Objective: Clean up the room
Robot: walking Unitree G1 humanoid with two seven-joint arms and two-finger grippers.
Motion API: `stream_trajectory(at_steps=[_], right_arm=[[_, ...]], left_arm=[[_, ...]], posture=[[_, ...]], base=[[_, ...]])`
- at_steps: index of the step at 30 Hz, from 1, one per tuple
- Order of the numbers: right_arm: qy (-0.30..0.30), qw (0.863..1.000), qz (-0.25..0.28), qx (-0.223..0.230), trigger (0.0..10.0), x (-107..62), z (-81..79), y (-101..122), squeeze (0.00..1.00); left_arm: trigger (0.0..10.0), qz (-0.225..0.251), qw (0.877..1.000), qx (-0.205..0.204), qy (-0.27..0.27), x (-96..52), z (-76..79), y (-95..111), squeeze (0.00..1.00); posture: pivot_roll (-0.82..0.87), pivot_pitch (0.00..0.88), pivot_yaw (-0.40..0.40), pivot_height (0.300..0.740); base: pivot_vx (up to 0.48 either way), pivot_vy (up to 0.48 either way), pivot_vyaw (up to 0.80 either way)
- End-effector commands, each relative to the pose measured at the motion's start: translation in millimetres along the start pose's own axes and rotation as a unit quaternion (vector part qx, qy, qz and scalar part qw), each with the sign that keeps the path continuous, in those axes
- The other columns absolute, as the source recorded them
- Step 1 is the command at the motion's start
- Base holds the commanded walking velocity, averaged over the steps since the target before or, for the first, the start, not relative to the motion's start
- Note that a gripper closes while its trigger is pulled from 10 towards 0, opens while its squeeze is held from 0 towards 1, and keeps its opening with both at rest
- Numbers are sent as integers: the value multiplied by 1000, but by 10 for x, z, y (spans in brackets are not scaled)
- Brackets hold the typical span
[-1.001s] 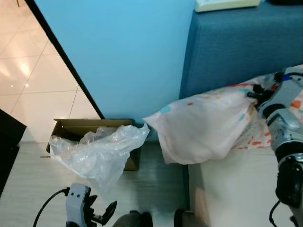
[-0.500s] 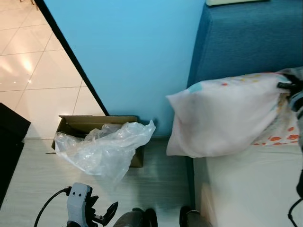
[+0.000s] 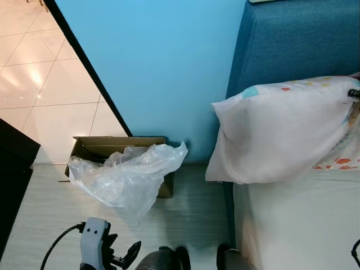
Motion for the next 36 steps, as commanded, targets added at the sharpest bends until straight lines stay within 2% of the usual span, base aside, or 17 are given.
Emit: stream_trajectory(at_steps=[1, 3, 5, 8, 10, 17, 18, 19, 21, 25, 26, 27, 28, 31, 32, 36], right_arm=[[-2, 995, 99, -8, 10000, 41, 20, 498, 0], [-4, 995, 101, -11, 10000, 36, 45, 528, 0], [-14, 995, 98, -34, 10000, -35, 213, 525, 0], [-16, 994, 97, -39, 10000, -61, 267, 518, 0], [-18, 996, 82, -42, 10000, -140, 415, 450, 0], [10, 997, 69, -29, 10000, -230, 488, 326, 0], [21, 999, 49, -10, 10000, -300, 500, 99, 0], [21, 999, 49, -10, 10000, -300, 500, 99, 0], [21, 999, 24, -10, 10000, -370, 502, -128, 0], [21, 1000, 16, -13, 10000, -394, 501, -202, 0], [8, 1000, -14, -19, 10000, -498, 517, -469, 0], [8, 1000, -14, -19, 10000, -498, 517, -469, 0], [-11, 999, -35, -29, 10000, -569, 564, -608, 0], [-28, 998, -51, -35, 10000, -628, 615, -705, 0], [-67, 993, -87, -50, 10000, -743, 743, -861, 0], [-92, 989, -106, -53, 10000, -831, 837, -948, 0]], left_arm=[[10000, -29, 1000, -4, 3, -98, -23, -125, 0], [10000, -29, 1000, -5, 2, -95, -16, -126, 0], [10000, -29, 1000, -7, -1, -90, 14, -132, 0], [10000, -30, 1000, -7, -2, -90, 22, -135, 0], [10000, -32, 999, -9, -4, -87, 31, -143, 0], [10000, -34, 999, -9, -11, -75, 53, -140, 0], [10000, -34, 999, -7, -15, -70, 61, -133, 0], [10000, -34, 999, -7, -15, -70, 61, -133, 0], [10000, -35, 999, -6, -17, -76, 69, -129, 0], [10000, -35, 999, -6, -18, -80, 72, -128, 0], [10000, -40, 999, -5, -22, -118, 94, -149, 0], [10000, -40, 999, -5, -22, -118, 94, -149, 0], [10000, -43, 999, -5, -24, -141, 100, -164, 0], [10000, -46, 999, -5, -25, -160, 103, -173, 0], [10000, -48, 999, -8, -25, -177, 103, -179, 0], [10000, -48, 998, -10, -26, -171, 114, -177, 0]], posture=[[187, 323, 128, 724], [187, 323, 128, 724], [179, 319, 126, 724], [179, 319, 126, 724], [172, 321, 128, 724], [161, 322, 142, 724], [158, 328, 148, 724], [158, 328, 148, 724], [164, 335, 156, 724], [164, 335, 156, 724], [168, 344, 164, 724], [168, 344, 164, 724], [168, 344, 164, 724], [170, 353, 170, 724], [167, 358, 173, 724], [157, 363, 179, 724]], base=[[0, 0, 0], [0, 0, 0], [0, 0, 0], [0, 0, 0], [0, 0, 0], [0, 0, 0], [0, 0, 0], [0, 0, 0], [0, 0, 0], [0, 0, 0], [0, 0, 0], [0, 0, 0], [0, 0, 0], [0, 0, 0], [0, 0, 0], [0, 0, 0]])
Point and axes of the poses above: a point about 5 cm out from each wrist's last joint towards the gripper, its own x axis pointing out of the wrist towards the gripper, its own y axis along the axis of the wrist's last joint, z = x × y, the point moved 2 cm from there along x, pointing out of the wrist towards the gripper, and after that the axes turned 15 degrees about x, right-handed, at the moved point
